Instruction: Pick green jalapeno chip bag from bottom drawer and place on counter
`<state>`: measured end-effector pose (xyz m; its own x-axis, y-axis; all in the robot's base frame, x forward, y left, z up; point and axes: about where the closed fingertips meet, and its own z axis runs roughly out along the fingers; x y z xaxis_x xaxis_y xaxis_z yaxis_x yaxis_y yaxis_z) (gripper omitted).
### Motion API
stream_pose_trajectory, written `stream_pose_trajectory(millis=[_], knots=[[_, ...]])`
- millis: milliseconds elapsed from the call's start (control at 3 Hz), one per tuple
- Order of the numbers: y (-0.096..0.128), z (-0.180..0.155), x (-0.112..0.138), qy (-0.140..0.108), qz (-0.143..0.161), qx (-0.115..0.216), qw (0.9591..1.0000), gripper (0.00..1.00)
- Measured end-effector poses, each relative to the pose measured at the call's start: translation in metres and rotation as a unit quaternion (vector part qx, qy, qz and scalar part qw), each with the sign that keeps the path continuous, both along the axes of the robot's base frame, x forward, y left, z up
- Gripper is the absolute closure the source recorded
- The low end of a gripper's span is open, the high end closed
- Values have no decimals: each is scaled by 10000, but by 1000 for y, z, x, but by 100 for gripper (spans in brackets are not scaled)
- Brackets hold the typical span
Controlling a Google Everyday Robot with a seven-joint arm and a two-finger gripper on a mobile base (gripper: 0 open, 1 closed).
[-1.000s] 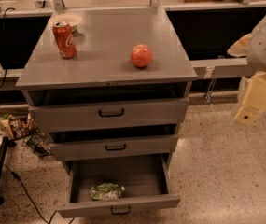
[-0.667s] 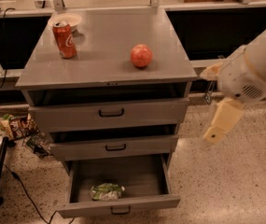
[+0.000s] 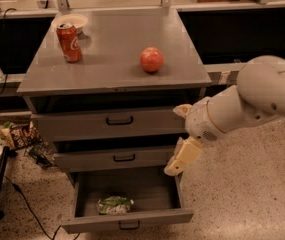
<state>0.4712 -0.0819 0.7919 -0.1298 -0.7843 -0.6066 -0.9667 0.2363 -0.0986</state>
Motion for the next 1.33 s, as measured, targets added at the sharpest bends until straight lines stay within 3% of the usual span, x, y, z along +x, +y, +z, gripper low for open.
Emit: stream_pose_trajectory(millis=[333, 667, 1333], knots=[[3, -1, 13, -195, -135, 57, 9997, 0], [4, -72, 15, 184, -324, 45, 9993, 0], [-5, -242, 42, 339, -702, 81, 9969, 0]])
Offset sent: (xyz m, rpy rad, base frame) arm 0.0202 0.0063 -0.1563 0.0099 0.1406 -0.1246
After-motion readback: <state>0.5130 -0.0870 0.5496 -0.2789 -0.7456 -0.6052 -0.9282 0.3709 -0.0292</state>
